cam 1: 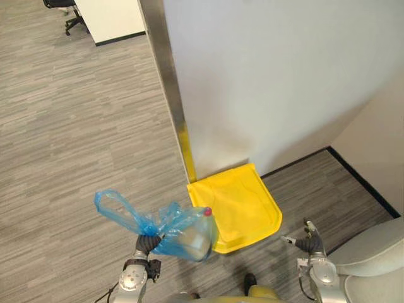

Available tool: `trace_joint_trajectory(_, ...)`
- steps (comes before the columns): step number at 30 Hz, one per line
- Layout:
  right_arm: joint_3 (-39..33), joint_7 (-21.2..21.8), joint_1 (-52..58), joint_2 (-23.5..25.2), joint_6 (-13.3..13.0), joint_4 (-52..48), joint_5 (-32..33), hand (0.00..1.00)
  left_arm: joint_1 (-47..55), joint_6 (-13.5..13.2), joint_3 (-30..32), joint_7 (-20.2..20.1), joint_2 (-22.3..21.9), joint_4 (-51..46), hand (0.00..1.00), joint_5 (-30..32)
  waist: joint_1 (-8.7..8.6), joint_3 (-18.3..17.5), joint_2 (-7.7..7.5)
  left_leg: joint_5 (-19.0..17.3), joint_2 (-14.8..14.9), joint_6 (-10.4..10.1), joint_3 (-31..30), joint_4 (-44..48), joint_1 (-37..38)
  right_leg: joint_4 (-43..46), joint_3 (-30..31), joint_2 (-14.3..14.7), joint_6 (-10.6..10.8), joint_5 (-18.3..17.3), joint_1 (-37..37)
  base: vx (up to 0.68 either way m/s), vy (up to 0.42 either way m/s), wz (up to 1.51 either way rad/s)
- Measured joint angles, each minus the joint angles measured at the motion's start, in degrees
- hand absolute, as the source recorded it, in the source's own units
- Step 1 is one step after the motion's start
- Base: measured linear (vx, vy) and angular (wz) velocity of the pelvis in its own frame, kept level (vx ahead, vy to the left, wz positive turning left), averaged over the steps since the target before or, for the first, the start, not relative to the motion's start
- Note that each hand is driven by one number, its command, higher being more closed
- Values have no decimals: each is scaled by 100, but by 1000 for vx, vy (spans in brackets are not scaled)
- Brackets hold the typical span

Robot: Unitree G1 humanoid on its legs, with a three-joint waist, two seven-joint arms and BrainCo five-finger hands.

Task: Gather rubbish on tea table into small bin, then transfer packed bag to large trash can.

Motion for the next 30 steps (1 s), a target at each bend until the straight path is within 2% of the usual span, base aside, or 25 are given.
trace_joint_trajectory(8, -23, -94, -37, 87, 4, 83, 7, 0, 29, 6, 13, 6, 0, 177, 100, 0, 19, -18, -35, -1, -31, 2, -5, -73, -112, -118, 7, -6, 27, 62, -122, -88, 1, -4)
trace_joint_trajectory(11, -22, -100, -145, 87, 8, 83, 11, 0, 64, 8, 62, 11, 2, 177, 100, 0, 32, -15, -41, -8, -4, 13, -3, -187, -227, -144, 57, 65, -3, 197, -325, -135, -28, -13)
trace_joint_trajectory(14, -8, -119, -222, 85, 14, 81, 48, 0, 133, 9, 159, 15, 2, 166, 100, -1, 107, -6, -69, -62, -6, 58, 32, -71, -251, 9, 152, 68, 6, 197, -423, -130, -13, -15)
trace_joint_trajectory(17, 0, -219, -290, 97, 23, 66, 66, 0, 153, 13, 138, 27, 4, 62, 100, -5, 149, 41, -124, -388, 37, 113, -41, 392, -465, 756, 101, -46, 37, -102, -742, -106, 9, 8)
trace_joint_trajectory(18, -45, -244, -313, 147, 51, -2, 92, 0, 149, 18, 124, 37, -1, -34, 100, -6, 138, 183, -162, -474, 29, 195, -167, 469, -362, 1307, -80, -117, 56, -178, -838, -74, 25, 23)
trace_joint_trajectory(19, -67, -297, -360, 195, 71, -115, 116, 0, 127, 17, 111, 55, -5, -122, 100, -9, 126, 353, -143, -520, 67, 281, -223, 554, -254, 2247, -289, -152, 55, -235, -1249, -120, 10, 33)
trace_joint_trajectory(20, -72, -337, -350, 247, 88, -371, 133, 0, 39, 21, -4, 112, 25, -147, 100, -15, 127, 548, -113, -676, 203, 386, -299, 938, -200, 2587, -648, -221, -18, -541, -1552, -100, 8, 18)
trace_joint_trajectory(21, -68, -338, -352, 254, 96, -427, 153, 0, 10, 21, -16, 123, 35, -147, 100, -15, 142, 573, -137, -727, 217, 398, -297, 1021, -188, 2519, -691, -230, -23, -538, -1594, -82, 2, 19)
trace_joint_trajectory(22, -2, -349, -359, 275, 109, -629, 240, 0, -73, 20, -32, 139, 84, -151, 100, -42, 166, 648, -169, -924, 224, 396, -288, 1355, -207, 2031, -891, -270, 44, -477, -1737, -8, -66, 9)
trace_joint_trajectory(23, 57, -346, -377, 278, 113, -816, 255, 0, -173, 22, -40, 149, 129, -155, 100, -67, 166, 705, -292, -1158, 223, 345, -288, 1704, -207, 1544, -1129, -332, 41, -442, -1734, 15, -96, 10)
trace_joint_trajectory(24, 61, -346, -376, 262, 113, -882, 256, 0, -203, 25, -55, 160, 110, -152, 100, -69, 175, 697, -307, -1296, 236, 322, -311, 1878, -204, 1575, -1300, -383, -11, -523, -1676, 105, -145, -6)
trace_joint_trajectory(25, 60, -352, -432, 204, 112, -971, 264, 0, -274, 21, -129, 200, 74, -161, 100, -68, 212, 671, -291, -1514, 286, 242, -327, 2122, -221, 1469, -1193, -293, 66, -420, -1542, 184, -111, -12)
trace_joint_trajectory(27, -46, -373, -461, 135, 109, -1117, 268, 0, -534, 21, -275, 243, 44, -156, 100, -67, 187, 745, -202, -1597, 363, 170, -480, 2172, -239, 1680, -957, -132, 243, -527, -1583, 197, -104, 18)
trace_joint_trajectory(28, -212, -382, -280, 132, 117, -1155, 296, 0, -733, 20, -349, 242, 39, -157, 100, -66, 139, 745, -203, -1601, 303, 149, -671, 2095, -239, 2023, -476, 33, 314, -711, -1726, 236, -127, 67)
trace_joint_trajectory(30, -513, -377, 4, 138, 146, -1159, 384, 0, -889, 19, -351, 243, -16, -168, 100, -64, 147, 734, -191, -1629, 188, 92, -906, 1987, -136, 2606, -149, 94, 174, -1010, -1866, 280, -126, 71)
